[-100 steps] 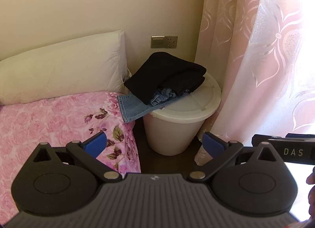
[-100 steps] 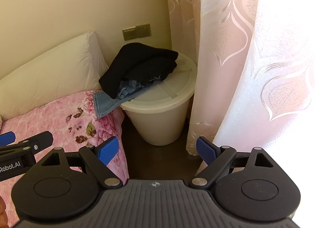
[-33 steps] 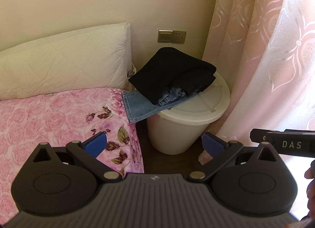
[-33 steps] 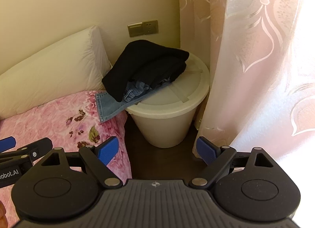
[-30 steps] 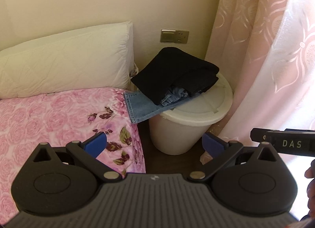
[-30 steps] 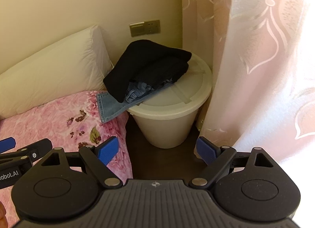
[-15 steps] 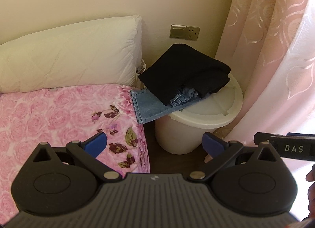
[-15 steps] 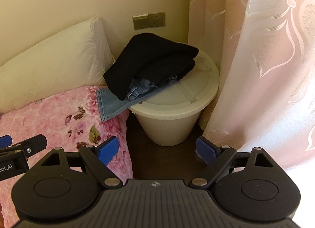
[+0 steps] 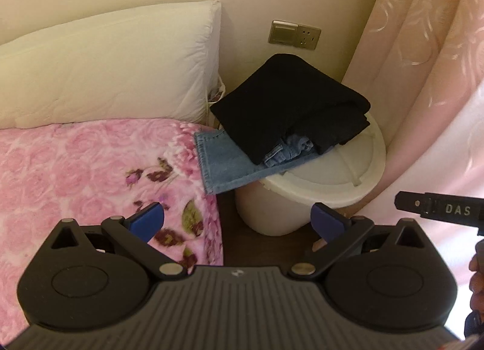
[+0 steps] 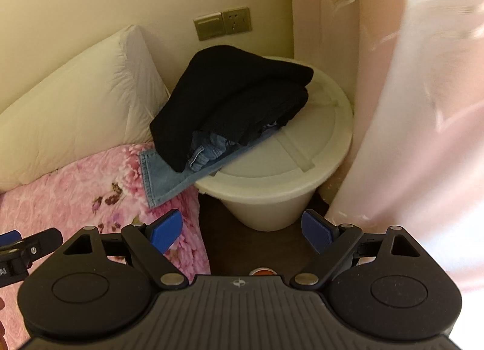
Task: Fold clothes
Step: 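Close both grippers on the black garment's edge atop the jeans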
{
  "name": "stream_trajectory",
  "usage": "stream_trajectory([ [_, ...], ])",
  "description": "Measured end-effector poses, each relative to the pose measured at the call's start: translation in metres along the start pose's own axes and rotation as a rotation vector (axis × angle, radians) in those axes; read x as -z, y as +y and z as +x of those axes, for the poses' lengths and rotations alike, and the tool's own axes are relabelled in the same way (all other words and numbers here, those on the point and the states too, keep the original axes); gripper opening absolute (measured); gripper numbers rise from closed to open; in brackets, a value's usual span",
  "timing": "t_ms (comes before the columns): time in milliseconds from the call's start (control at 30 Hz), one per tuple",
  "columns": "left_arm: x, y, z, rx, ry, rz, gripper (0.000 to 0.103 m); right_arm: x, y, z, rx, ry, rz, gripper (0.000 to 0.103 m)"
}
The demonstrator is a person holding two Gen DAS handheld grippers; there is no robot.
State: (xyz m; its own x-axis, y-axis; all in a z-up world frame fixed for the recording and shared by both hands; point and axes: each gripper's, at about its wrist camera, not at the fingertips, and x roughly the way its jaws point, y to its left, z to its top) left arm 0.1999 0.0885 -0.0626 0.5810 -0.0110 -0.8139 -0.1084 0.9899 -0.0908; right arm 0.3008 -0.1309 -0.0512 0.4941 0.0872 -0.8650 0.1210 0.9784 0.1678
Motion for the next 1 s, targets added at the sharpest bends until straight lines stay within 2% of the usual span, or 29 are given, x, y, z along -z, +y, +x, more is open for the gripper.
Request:
stream_trajectory([
  [133,-0.030,-0.010,0.036,0.016,0.018,0.002,0.099,-0.038,-0.009,0.033,-0.007,0.025,-0.010,0.088],
  [267,-0.059,-0.023,0.077,0.048,0.045,-0.017,0.091,-0.078,-0.026,0.065,-0.020,0.037,-0.008,0.081],
  [367,-0.075,-0.031,0.111,0.068,0.070,-0.039,0.080,-0.105,-0.043,0.091,-0.045,0.051,0.030,0.076],
  [433,-0.085,-0.031,0.135,0.080,0.093,-0.070,0.065,-0.122,-0.057,0.110,-0.064,0.065,0.058,0.073],
  [467,-0.089,-0.029,0.148,0.088,0.111,-0.092,0.063,-0.129,-0.062,0.120,-0.070,0.071,0.068,0.068],
  [533,-0.094,-0.023,0.170,0.105,0.143,-0.144,0.055,-0.143,-0.071,0.138,-0.102,0.071,0.043,0.063],
  [700,-0.095,0.003,0.223,0.127,0.186,-0.301,0.053,-0.174,-0.071,0.180,-0.116,0.087,0.057,0.063],
  [1000,-0.069,0.051,0.298,0.194,0.224,-0.689,0.055,-0.207,-0.085,0.236,-0.092,0.111,0.113,0.063],
])
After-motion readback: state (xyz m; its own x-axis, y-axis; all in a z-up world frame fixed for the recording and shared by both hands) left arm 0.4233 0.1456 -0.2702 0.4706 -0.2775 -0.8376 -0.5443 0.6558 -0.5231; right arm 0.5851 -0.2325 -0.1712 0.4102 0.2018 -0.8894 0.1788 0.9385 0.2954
